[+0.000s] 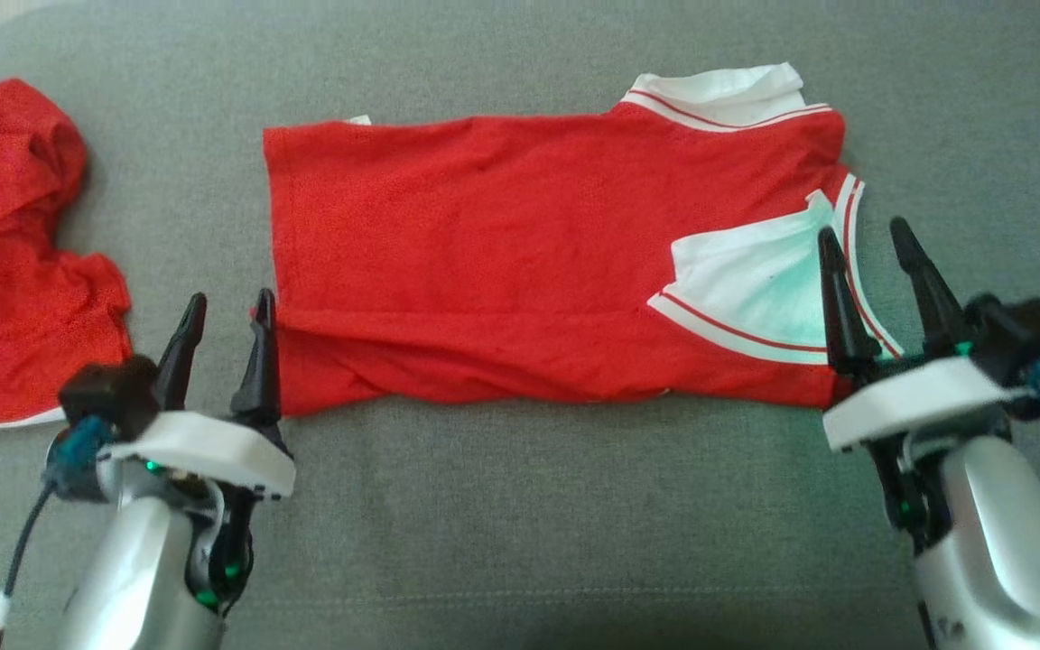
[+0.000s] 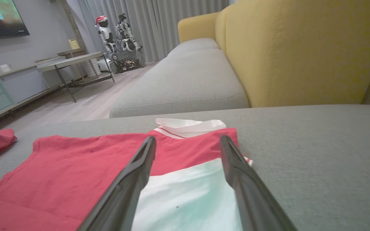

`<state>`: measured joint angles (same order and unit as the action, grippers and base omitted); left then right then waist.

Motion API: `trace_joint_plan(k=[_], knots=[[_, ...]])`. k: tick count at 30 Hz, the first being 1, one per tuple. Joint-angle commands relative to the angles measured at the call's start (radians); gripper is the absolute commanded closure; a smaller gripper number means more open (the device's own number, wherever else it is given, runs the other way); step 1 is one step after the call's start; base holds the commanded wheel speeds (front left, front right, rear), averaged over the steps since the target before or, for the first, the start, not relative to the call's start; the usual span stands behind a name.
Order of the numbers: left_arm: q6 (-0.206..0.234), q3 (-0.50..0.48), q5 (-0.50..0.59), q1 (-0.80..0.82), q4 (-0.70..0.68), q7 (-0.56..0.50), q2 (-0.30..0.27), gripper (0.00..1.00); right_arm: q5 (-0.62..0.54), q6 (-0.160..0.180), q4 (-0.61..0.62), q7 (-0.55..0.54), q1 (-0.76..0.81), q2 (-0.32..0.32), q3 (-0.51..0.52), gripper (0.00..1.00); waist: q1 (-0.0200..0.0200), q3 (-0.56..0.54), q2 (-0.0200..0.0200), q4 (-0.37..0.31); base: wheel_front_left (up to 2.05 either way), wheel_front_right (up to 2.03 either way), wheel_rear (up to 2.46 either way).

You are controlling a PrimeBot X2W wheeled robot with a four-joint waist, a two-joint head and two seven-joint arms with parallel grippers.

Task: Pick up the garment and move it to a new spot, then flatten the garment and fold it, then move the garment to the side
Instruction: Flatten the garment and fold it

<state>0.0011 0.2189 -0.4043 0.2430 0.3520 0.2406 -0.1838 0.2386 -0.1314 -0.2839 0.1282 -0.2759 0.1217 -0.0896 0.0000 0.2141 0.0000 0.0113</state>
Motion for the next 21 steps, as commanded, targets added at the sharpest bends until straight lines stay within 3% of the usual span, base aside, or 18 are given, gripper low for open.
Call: trace_joint_plan(k=[1, 9, 21], knots=[[0.008, -0.038, 0.013, 0.007, -0.047, 0.013, -0.022, 0.00, -0.013, 0.001, 0.048, 0.008, 0.005, -0.005, -0.013, 0.00, 0.0000, -0.014, 0.0000, -0.001, 0.00, 0.00, 0.00], [0.054, -0.044, 0.074, -0.123, -0.194, 0.020, -0.025, 0.00, -0.057, 0.001, 0.197, -0.043, 0.141, -0.036, 0.032, 0.00, 0.0000, -0.067, 0.0000, -0.012, 0.00, 0.00, 0.00], [0.074, -0.039, 0.072, -0.191, -0.218, 0.012, -0.031, 0.00, -0.066, 0.001, 0.266, -0.099, 0.214, -0.061, 0.057, 0.00, 0.0000, -0.089, 0.0000, -0.019, 0.00, 0.00, 0.00]])
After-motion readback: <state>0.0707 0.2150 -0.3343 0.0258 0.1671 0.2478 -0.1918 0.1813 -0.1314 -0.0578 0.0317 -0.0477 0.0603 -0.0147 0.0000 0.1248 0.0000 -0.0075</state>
